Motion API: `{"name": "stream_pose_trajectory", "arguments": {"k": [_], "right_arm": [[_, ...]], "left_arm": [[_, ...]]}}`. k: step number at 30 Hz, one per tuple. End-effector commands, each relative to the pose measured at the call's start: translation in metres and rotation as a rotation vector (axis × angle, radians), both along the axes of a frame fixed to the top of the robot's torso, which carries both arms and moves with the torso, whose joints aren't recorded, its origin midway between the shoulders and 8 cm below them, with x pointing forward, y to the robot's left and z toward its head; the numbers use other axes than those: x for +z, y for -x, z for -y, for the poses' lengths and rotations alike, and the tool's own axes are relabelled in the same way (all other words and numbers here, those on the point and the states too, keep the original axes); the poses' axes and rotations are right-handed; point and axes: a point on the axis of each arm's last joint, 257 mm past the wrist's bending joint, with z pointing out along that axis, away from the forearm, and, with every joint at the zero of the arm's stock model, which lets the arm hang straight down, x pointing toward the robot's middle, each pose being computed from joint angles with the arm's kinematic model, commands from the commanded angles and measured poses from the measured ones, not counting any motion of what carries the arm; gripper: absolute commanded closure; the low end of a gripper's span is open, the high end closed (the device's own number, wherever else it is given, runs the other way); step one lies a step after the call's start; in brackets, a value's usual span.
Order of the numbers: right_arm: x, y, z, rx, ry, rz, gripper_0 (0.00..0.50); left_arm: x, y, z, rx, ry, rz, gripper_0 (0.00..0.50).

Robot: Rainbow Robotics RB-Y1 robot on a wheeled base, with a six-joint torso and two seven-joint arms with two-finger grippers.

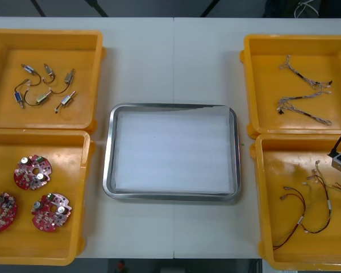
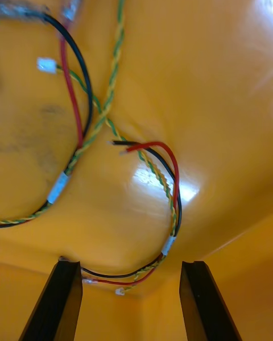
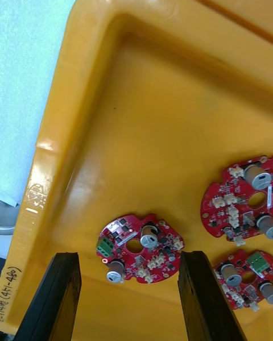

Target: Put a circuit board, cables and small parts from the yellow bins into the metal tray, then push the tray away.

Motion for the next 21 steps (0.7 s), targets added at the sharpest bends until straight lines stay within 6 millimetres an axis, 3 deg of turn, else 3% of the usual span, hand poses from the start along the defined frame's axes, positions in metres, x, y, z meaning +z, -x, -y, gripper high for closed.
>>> {"name": "stream_pose_trajectory", "arguments": {"k": [1,21], "right_arm": [[0.006,0.009,0.035,0.007,0.053,-0.024,0.000],[-0.013,0.016,0.054,-0.020,0.033,-0.049,0.000]], "left_arm": [[-0.004,-0.002,0.002,0.118,0.054,0.031,0.000],[-0.063,0.006,0.029,0.168,0.138,0.038,0.000]]}}
